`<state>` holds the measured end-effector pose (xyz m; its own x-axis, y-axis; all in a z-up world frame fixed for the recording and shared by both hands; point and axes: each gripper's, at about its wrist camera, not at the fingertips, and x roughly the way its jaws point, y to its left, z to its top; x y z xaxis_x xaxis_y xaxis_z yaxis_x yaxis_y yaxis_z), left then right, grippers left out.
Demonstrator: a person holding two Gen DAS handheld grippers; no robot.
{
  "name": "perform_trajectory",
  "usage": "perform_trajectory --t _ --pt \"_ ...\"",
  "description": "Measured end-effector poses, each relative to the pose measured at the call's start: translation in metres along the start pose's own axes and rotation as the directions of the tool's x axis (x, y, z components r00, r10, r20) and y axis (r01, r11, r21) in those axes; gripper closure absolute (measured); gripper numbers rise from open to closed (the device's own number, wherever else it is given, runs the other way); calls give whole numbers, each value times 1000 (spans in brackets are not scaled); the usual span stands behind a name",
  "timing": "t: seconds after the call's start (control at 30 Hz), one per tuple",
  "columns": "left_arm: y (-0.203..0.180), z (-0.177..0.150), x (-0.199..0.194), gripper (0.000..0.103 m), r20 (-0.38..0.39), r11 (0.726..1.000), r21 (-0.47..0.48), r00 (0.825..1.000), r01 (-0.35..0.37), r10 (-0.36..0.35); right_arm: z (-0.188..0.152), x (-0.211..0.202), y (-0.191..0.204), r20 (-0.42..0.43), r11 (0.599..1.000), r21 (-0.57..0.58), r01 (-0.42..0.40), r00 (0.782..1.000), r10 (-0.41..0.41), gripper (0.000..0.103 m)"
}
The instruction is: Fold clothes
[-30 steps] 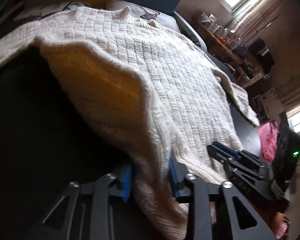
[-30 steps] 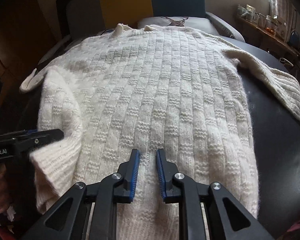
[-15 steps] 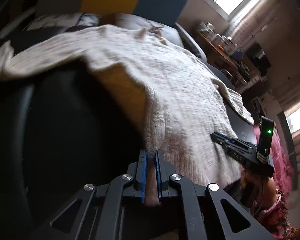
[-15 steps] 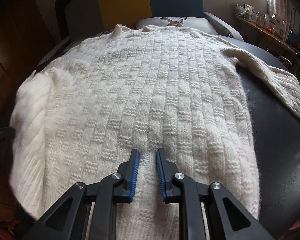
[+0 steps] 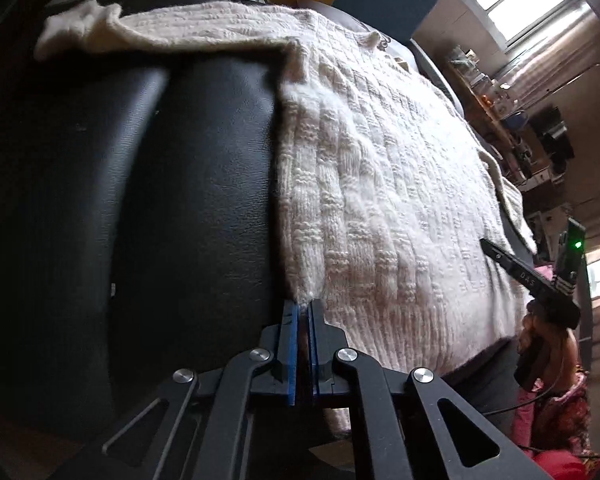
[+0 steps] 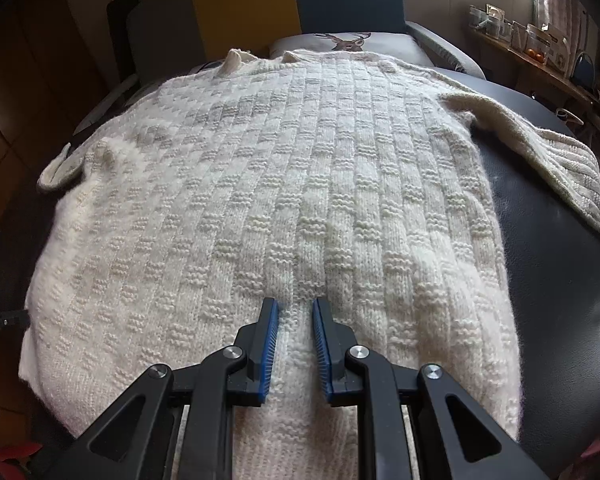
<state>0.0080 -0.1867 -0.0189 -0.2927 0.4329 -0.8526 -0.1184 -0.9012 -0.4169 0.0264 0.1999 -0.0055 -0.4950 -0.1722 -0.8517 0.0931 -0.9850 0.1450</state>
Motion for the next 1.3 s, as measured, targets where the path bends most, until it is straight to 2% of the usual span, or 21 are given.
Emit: perform_trajectory --t 0.17,0.27,0.33,0.4,0.43,0.53,0.7,0.8,0.87,0.97,1.0,1.1,1.2,1.3 --pt "-16 -6 -13 98 27 996 79 999 -30 28 2 -4 -1 0 1000 -5 -6 1000 6 85" --pt "-25 -2 -31 97 76 993 121 997 16 -26 7 -11 -8 -7 999 7 -46 999 46 84" --pt "-33 6 -42 97 121 988 145 990 56 -74 11 -33 -19 57 998 21 -53 997 52 80" --pt "-45 14 -42 95 146 982 179 986 59 -86 15 -65 -38 143 998 44 -40 989 33 76" --pt "-53 18 -36 95 140 977 208 988 37 -67 16 -77 -49 163 997 69 -44 986 32 75" --pt "-77 28 -17 95 126 956 294 992 -26 -12 10 -96 -87 143 981 176 -84 988 59 69" --pt "-99 35 29 95 82 919 377 993 -114 89 -28 -87 -126 13 950 296 -103 994 104 69" --pt "-92 41 49 95 65 924 351 988 -154 140 -51 -73 -130 -35 938 315 -146 986 165 69" --pt "-88 43 52 94 69 930 333 988 -156 141 -60 -64 -127 -26 921 341 -189 977 211 69" --pt "-86 45 52 93 73 932 323 986 -165 149 -63 -54 -124 17 899 370 -235 969 247 93" --pt "-86 45 51 93 75 931 322 985 -171 154 -62 -55 -123 27 901 368 -229 971 236 96" --pt "-84 40 49 93 82 935 311 985 -173 154 -52 -71 -123 61 934 329 -142 990 129 97" --pt "-85 36 49 93 100 938 300 983 -176 152 -45 -88 -131 73 950 307 -63 996 42 97" --pt "-89 32 48 93 133 924 325 977 -201 166 -53 -67 -131 -11 943 321 -81 996 89 96"
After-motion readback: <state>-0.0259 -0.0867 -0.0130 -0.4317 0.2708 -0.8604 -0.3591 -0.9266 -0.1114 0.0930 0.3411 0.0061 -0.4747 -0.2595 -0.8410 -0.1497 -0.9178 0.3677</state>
